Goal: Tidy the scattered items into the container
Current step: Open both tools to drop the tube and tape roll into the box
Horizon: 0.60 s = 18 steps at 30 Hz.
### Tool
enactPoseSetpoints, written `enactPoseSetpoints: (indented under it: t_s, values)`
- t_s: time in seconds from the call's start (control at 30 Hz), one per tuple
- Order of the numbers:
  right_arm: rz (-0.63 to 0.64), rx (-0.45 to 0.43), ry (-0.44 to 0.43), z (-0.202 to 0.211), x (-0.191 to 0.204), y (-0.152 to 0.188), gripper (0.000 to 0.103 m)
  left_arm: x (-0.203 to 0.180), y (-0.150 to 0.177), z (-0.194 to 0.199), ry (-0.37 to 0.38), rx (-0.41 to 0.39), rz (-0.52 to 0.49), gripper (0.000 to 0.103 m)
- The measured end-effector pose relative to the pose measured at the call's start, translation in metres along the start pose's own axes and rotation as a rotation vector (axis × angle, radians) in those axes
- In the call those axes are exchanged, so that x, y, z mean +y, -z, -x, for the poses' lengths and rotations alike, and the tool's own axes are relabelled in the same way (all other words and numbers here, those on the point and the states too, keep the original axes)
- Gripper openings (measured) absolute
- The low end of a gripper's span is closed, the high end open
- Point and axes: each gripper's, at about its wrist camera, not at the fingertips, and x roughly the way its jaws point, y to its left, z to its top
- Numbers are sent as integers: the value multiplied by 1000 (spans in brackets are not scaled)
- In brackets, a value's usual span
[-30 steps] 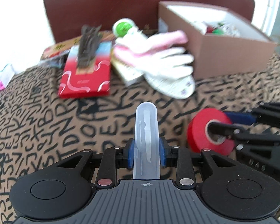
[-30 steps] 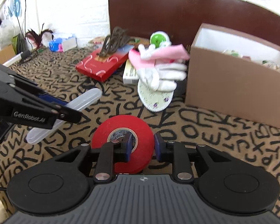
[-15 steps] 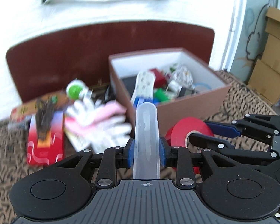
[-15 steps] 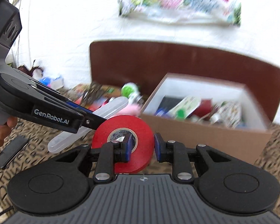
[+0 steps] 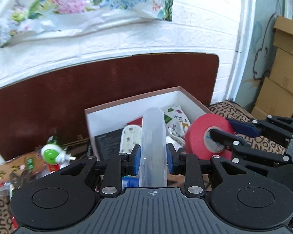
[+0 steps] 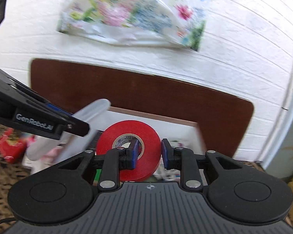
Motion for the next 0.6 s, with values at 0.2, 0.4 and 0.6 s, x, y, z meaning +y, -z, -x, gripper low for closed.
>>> enactPoseSetpoints:
  t_s: [0.2,0.4,0.6]
  values:
    - [-31,98,55,-49,-28,10,27,3,-14,-64,41,59,33,26]
    - [-26,181,80,-88,-44,21,27,1,-11,-111,54,123,32,26]
    - [5,239,59,-113,-44,26,64,0,-7,-121,89,108,1,96]
